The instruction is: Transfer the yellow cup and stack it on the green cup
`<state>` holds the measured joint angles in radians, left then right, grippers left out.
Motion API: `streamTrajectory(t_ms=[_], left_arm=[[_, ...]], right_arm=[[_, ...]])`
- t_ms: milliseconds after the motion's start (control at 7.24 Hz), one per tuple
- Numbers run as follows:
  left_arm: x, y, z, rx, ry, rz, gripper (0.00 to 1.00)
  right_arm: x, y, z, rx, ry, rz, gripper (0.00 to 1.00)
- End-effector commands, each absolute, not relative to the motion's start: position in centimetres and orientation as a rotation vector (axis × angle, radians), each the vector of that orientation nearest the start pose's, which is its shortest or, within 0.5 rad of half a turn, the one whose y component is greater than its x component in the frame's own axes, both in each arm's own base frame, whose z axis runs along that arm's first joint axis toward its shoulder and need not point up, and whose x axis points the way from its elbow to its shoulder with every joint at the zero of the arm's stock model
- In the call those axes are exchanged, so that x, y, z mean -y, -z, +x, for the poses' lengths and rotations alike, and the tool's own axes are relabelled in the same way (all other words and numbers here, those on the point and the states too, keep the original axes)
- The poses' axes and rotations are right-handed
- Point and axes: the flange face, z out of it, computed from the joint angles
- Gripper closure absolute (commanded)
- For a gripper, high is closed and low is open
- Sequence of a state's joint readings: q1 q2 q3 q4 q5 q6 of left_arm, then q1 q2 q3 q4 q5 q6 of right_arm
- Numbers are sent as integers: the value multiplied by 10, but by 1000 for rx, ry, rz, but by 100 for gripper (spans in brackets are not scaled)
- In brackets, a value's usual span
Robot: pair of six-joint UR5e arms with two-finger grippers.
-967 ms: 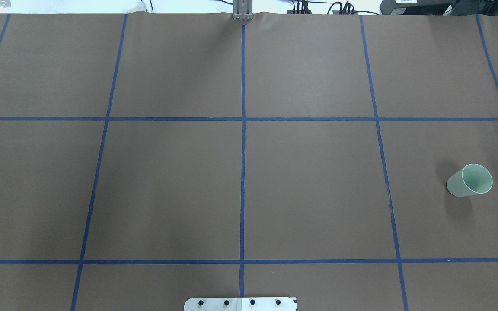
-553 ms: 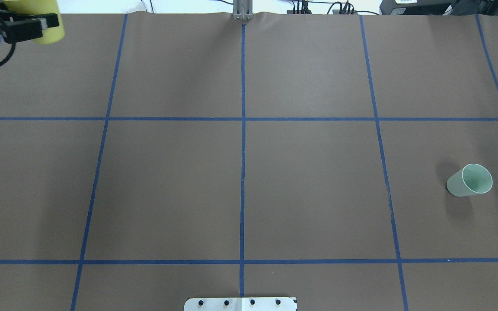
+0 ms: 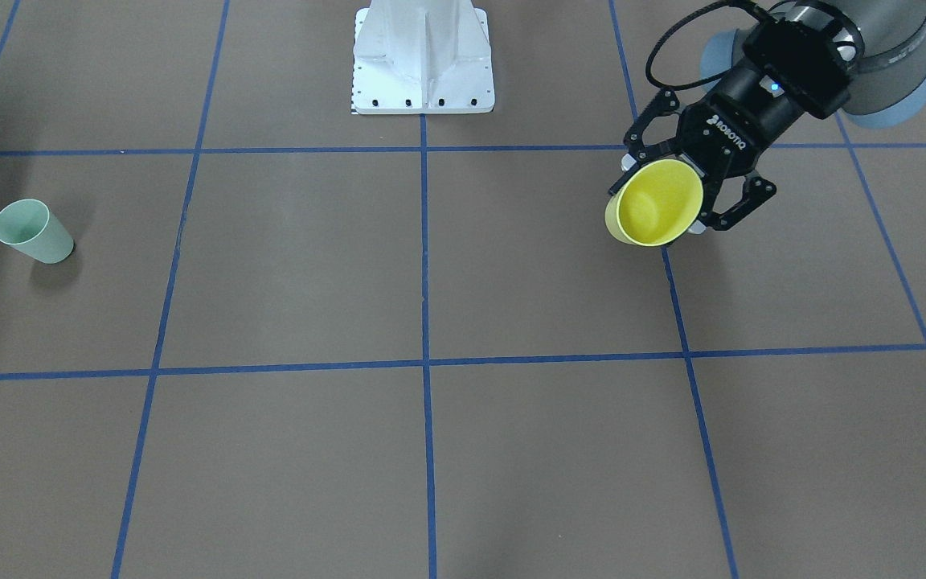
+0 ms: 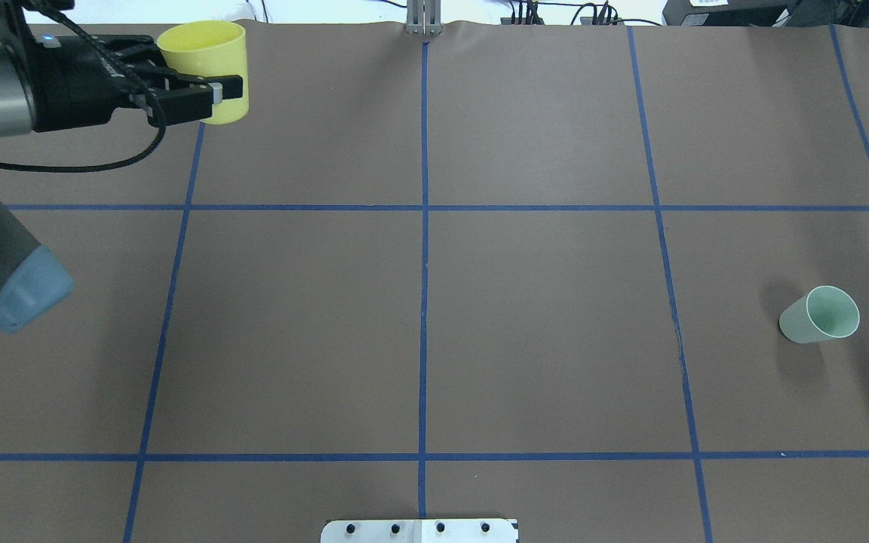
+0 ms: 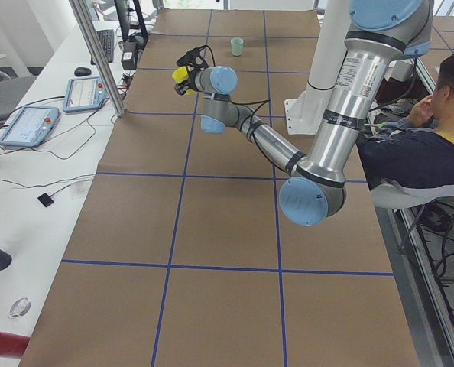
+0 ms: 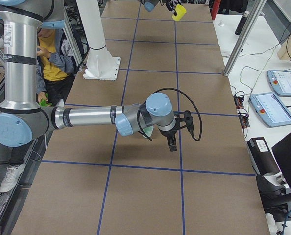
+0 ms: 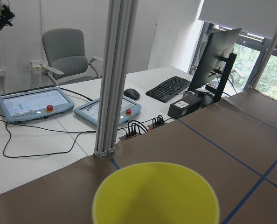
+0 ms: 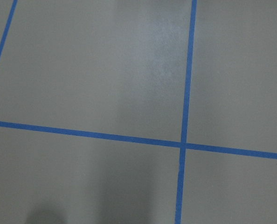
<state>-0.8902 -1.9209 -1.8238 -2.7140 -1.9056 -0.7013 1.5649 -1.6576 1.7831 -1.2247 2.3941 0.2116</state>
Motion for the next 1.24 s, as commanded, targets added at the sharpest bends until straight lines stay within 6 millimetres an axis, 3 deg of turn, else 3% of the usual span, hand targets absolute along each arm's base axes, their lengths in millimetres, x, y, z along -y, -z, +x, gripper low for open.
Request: streamTrajectory(t_ms=[0, 138, 276, 415, 691, 967, 1106], left_arm=[[448, -186, 344, -1369, -467, 1200, 100], [432, -163, 377, -1428, -514, 1190, 100], [416, -148, 400, -1472, -557, 1184, 100], [397, -139, 420, -1478, -645, 1239, 100], [396, -142, 441, -1470, -720, 1338, 100], [401, -164, 461, -1432, -797, 1477, 100], [405, -176, 466, -1424, -809, 1515, 100]], right_arm=[[491, -497, 43, 849, 76, 447, 0], [505, -474, 32, 865, 126, 484, 0], [509, -452, 3, 877, 218, 515, 1], [523, -418, -23, 897, 297, 561, 1], [531, -346, -86, 1009, 509, 623, 1], [516, -304, -131, 1083, 593, 618, 1], [514, -271, -166, 1136, 586, 585, 1]])
